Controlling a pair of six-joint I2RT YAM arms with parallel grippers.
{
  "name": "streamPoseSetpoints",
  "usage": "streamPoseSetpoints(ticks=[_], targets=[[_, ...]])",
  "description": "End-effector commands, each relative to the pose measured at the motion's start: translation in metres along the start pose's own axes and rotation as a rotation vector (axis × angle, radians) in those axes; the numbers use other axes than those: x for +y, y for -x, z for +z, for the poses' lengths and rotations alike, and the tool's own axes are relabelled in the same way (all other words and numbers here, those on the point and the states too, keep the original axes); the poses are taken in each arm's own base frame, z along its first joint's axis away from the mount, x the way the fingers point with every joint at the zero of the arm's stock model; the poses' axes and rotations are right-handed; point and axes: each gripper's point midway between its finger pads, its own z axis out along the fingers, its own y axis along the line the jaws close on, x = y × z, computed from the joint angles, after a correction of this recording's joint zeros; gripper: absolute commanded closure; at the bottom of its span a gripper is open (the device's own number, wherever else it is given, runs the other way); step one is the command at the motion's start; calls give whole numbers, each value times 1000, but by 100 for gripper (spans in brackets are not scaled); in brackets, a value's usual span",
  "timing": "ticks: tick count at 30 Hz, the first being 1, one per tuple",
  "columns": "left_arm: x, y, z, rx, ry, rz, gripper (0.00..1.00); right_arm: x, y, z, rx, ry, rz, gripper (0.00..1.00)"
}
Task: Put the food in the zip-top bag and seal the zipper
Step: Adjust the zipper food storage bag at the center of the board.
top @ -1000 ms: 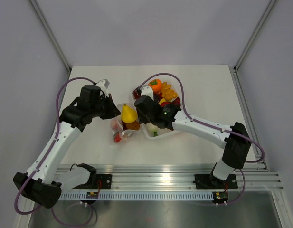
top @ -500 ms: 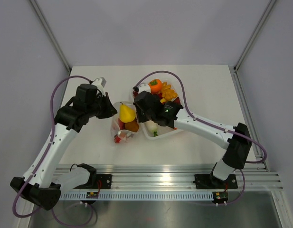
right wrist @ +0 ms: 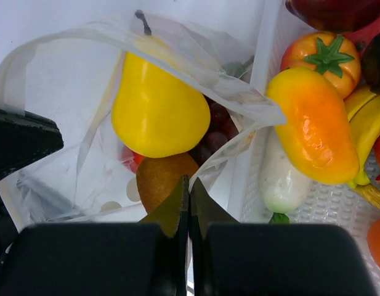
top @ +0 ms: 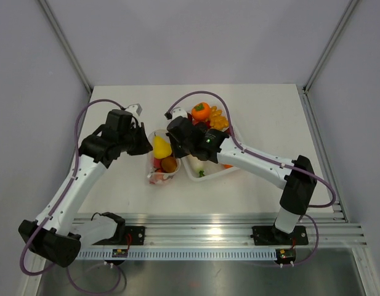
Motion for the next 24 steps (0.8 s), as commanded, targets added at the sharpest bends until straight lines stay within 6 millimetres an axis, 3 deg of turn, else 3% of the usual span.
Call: streamPoseSetpoints(ticks=[1,4,10,12,14,15,16,19,22,24], targets=[[-20,23,-27,-106,-87,43,100,13,53,-34,-147,45,0,100],[-26,25,-33,-111,-113,54,100,10,65,-38,-180,31,-12,100],[-38,7,-12,-26,-200,57,100,1,45,-7,-107,-6,0,100],[-47,4,-15,-18,-244,89,83,-1,41,-2,-101,-8,18,100],[-47,7,-23,-47,-243,131,58,-6,34,2,-85,-14,42,100],[-45,10,-28,-67,-233,146,37,-8,33,3,-79,-15,52,100],[-40,11,-32,-83,-214,172,26,-9,31,2,-75,-10,63,100],[-32,12,-53,-163,-194,258,5,-15,34,0,-78,-2,94,100],[-19,-2,-56,-177,-175,300,6,-20,37,-2,-80,6,121,100],[-14,-24,-48,-119,-187,303,8,-21,40,-2,-77,20,130,100]])
